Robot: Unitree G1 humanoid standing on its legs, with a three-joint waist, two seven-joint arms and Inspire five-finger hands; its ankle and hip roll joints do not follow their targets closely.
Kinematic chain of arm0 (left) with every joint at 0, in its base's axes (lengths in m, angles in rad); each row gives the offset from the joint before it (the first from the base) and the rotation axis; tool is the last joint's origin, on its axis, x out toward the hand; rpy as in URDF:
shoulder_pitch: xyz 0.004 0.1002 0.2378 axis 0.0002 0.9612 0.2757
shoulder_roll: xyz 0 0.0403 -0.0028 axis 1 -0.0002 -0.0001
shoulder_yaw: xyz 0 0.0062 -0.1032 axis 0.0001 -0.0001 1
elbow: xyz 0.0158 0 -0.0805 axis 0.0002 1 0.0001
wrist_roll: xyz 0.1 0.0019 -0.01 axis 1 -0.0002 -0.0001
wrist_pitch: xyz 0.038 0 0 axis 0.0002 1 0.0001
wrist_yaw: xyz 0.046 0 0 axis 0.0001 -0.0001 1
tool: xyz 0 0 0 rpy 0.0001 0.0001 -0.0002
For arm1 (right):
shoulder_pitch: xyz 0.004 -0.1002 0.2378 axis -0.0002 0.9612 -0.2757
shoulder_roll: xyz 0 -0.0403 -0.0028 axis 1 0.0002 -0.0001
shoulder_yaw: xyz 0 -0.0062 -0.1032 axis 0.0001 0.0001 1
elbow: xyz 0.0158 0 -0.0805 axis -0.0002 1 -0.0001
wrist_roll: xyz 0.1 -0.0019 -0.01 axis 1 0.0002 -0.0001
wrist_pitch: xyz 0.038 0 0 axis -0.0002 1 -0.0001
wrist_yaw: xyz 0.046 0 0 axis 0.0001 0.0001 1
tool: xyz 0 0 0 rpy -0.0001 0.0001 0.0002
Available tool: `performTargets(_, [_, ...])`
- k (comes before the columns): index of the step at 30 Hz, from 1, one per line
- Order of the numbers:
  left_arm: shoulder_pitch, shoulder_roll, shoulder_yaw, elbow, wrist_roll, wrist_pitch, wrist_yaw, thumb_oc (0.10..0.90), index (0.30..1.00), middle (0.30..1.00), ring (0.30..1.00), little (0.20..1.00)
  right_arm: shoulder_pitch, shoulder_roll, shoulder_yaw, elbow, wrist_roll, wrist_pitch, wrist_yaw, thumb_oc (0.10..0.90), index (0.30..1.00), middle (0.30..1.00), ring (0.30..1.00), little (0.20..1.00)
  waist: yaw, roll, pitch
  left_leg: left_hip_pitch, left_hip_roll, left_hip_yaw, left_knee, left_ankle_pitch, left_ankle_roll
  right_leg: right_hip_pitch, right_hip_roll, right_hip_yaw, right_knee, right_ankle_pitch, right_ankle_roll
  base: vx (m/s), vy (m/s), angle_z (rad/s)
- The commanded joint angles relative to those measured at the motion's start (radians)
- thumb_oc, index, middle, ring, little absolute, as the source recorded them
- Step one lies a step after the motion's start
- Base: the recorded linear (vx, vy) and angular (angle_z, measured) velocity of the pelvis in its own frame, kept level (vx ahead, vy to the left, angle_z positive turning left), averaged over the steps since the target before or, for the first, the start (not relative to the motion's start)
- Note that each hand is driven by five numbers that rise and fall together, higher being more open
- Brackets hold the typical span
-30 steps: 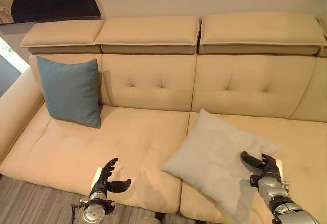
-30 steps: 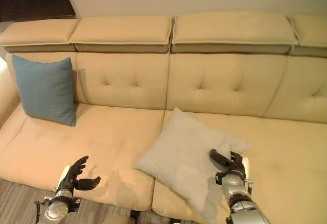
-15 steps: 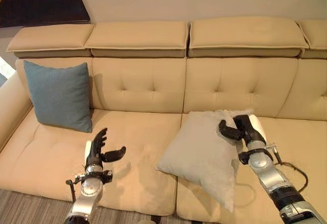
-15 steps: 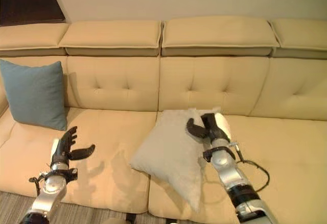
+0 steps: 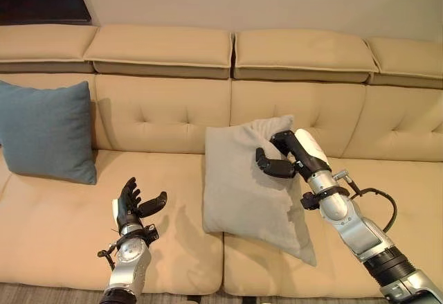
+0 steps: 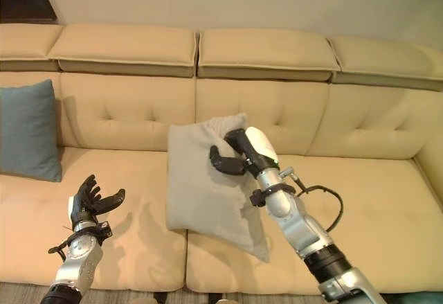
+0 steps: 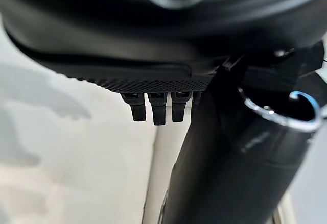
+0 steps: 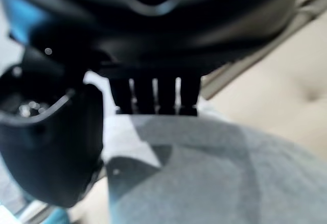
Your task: Pick up all the scattered cushions and arrange them neatly on the sofa.
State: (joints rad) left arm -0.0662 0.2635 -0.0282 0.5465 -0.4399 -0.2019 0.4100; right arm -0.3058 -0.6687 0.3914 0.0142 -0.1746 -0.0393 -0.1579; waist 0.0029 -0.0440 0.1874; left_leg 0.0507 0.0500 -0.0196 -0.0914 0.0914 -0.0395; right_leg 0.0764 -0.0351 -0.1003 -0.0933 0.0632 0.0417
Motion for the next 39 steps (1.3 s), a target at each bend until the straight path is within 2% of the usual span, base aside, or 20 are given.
performTargets(1, [-0.133,0.065,0.023,0.043,-0.041,-0.143,0.033,0.8,0.9,0.9,0.9,0.9,-0.165,-0.039,-0.049,-0.24,0.131,-0.241,-0.05,0.4,0.3,0.3,0.3,0.3,-0.009,-0.067,-0.116,0.015,0.019,0.023,0.004,-0.1,-0.025,0.067,-0.051,0.016,0.03,-0.119,0.087,0.0,0.0,0.0])
performTargets(3, [-0.128,0.063,0.03,0.01,-0.075,-0.158,0.026,0.8,0.9,0.9,0.9,0.9,-0.16,-0.035,-0.043,-0.265,0.177,-0.252,-0.037,0.4,0.3,0.3,0.3,0.3,-0.009,-0.072,-0.114,0.014,0.02,0.025,0.004,-0.1,-0.026,0.065,-0.051,0.017,0.032,-0.117,0.087,0.0,0.014,-0.02])
performTargets(4, [-0.121,0.063,0.038,-0.046,-0.148,-0.177,-0.011,0.8,0.9,0.9,0.9,0.9,-0.155,-0.033,-0.023,-0.299,0.254,-0.267,0.0,0.4,0.3,0.3,0.3,0.3,-0.011,-0.079,-0.115,0.016,0.021,0.028,0.004,-0.102,-0.025,0.063,-0.05,0.018,0.034,-0.116,0.087,0.0,0.0,0.0])
performTargets(5, [-0.12,0.063,0.039,-0.046,-0.149,-0.177,-0.012,0.8,0.9,0.9,0.9,0.9,-0.155,-0.033,-0.024,-0.299,0.255,-0.267,0.001,0.4,0.3,0.3,0.3,0.3,-0.011,-0.079,-0.116,0.016,0.021,0.029,0.004,-0.102,-0.025,0.063,-0.05,0.019,0.034,-0.117,0.087,0.0,0.0,0.0])
performTargets(8, [-0.148,0.08,0.035,-0.095,-0.265,-0.187,-0.083,0.8,0.9,0.9,0.9,0.9,-0.166,-0.022,0.022,-0.34,0.388,-0.289,0.079,0.4,0.3,0.3,0.3,0.3,-0.013,-0.089,-0.117,0.016,0.025,0.034,0.004,-0.102,-0.026,0.061,-0.049,0.024,0.034,-0.115,0.088,0.0,0.003,-0.01])
performTargets(9, [-0.148,0.081,0.035,-0.095,-0.266,-0.187,-0.084,0.8,0.9,0.9,0.9,0.9,-0.167,-0.022,0.022,-0.34,0.389,-0.289,0.08,0.4,0.3,0.3,0.3,0.3,-0.013,-0.089,-0.117,0.016,0.025,0.034,0.004,-0.102,-0.026,0.061,-0.049,0.024,0.034,-0.115,0.088,-0.01,0.013,-0.07])
performTargets(11, [-0.195,0.081,0.008,-0.102,-0.305,-0.183,-0.114,0.8,0.9,0.9,0.9,0.9,-0.179,0.0,0.068,-0.361,0.488,-0.29,0.13,0.4,0.3,0.3,0.3,0.3,-0.018,-0.091,-0.121,0.016,0.026,0.037,0.004,-0.102,-0.027,0.058,-0.049,0.027,0.037,-0.114,0.087,-0.01,0.018,-0.08])
performTargets(15, [-0.225,0.033,-0.006,-0.119,-0.423,-0.188,-0.147,0.8,0.9,0.9,0.9,0.9,-0.197,0.017,0.112,-0.413,0.559,-0.291,0.174,0.4,0.3,0.3,0.3,0.3,-0.028,-0.084,-0.124,0.019,0.026,0.04,0.004,-0.101,-0.025,0.055,-0.05,0.031,0.039,-0.112,0.087,-0.01,0.019,-0.03])
performTargets(18, [-0.23,0.012,-0.029,-0.112,-0.492,-0.162,-0.183,0.8,0.9,0.9,0.9,0.9,-0.209,0.02,0.132,-0.424,0.578,-0.283,0.189,0.4,0.3,0.3,0.3,0.3,-0.034,-0.078,-0.127,0.021,0.024,0.041,0.004,-0.102,-0.024,0.055,-0.051,0.034,0.039,-0.111,0.087,0.0,0.0,0.0])
performTargets(19, [-0.209,-0.002,-0.065,-0.133,-0.575,-0.11,-0.271,0.8,0.9,0.9,0.9,0.9,-0.217,0.026,0.141,-0.433,0.596,-0.277,0.208,0.4,0.3,0.3,0.3,0.3,-0.038,-0.069,-0.128,0.021,0.024,0.041,0.004,-0.103,-0.021,0.055,-0.053,0.033,0.038,-0.109,0.088,-0.02,0.033,-0.04])
performTargets(20, [-0.188,-0.005,-0.084,-0.141,-0.604,-0.085,-0.311,0.599,0.599,0.599,0.599,0.599,-0.221,0.029,0.145,-0.432,0.601,-0.27,0.216,0.4,0.3,0.3,0.3,0.3,-0.039,-0.064,-0.131,0.022,0.023,0.041,0.004,-0.103,-0.02,0.055,-0.053,0.033,0.038,-0.11,0.089,-0.02,0.045,-0.05])
performTargets(21, [-0.177,-0.009,-0.109,-0.133,-0.626,-0.058,-0.35,0.436,0.354,0.354,0.354,0.354,-0.227,0.039,0.153,-0.422,0.609,-0.263,0.229,0.4,0.3,0.3,0.3,0.3,-0.04,-0.06,-0.132,0.022,0.024,0.043,0.004,-0.103,-0.02,0.056,-0.053,0.032,0.037,-0.11,0.089,-0.01,0.037,-0.05])
performTargets(22, [-0.163,-0.012,-0.133,-0.122,-0.639,-0.026,-0.391,0.4,0.3,0.3,0.3,0.3,-0.227,0.054,0.158,-0.413,0.618,-0.258,0.238,0.4,0.3,0.3,0.3,0.3,-0.043,-0.056,-0.136,0.023,0.023,0.044,0.004,-0.104,-0.019,0.057,-0.054,0.033,0.037,-0.11,0.089,0.0,0.033,-0.02])
performTargets(24, [-0.155,-0.003,-0.173,-0.095,-0.632,0.025,-0.456,0.4,0.3,0.3,0.3,0.3,-0.235,0.069,0.163,-0.397,0.617,-0.247,0.254,0.4,0.3,0.3,0.3,0.3,-0.046,-0.049,-0.138,0.025,0.023,0.046,0.004,-0.104,-0.018,0.056,-0.054,0.035,0.037,-0.109,0.09,0.0,0.0,0.0])
performTargets(27, [-0.145,0.004,-0.225,-0.072,-0.616,0.063,-0.526,0.4,0.3,0.3,0.3,0.3,-0.223,0.098,0.156,-0.377,0.622,-0.235,0.277,0.4,0.3,0.3,0.3,0.3,-0.051,-0.039,-0.14,0.026,0.021,0.047,0.004,-0.104,-0.016,0.054,-0.056,0.039,0.038,-0.108,0.089,0.0,0.0,0.0])
performTargets(33, [-0.155,0.005,-0.252,-0.046,-0.583,0.074,-0.559,0.4,0.3,0.3,0.3,0.3,-0.189,0.124,0.125,-0.326,0.58,-0.214,0.278,0.4,0.3,0.3,0.3,0.3,-0.056,-0.027,-0.14,0.028,0.019,0.049,0.004,-0.105,-0.014,0.056,-0.059,0.037,0.041,-0.109,0.089,0.0,0.009,-0.03])
performTargets(39, [-0.162,0.01,-0.238,-0.065,-0.581,0.057,-0.547,0.4,0.3,0.3,0.3,0.3,-0.161,0.121,0.091,-0.274,0.488,-0.2,0.248,0.4,0.3,0.3,0.3,0.3,-0.053,-0.018,-0.137,0.029,0.015,0.043,0.004,-0.106,-0.012,0.059,-0.062,0.033,0.038,-0.11,0.088,0.0,0.0,0.0])
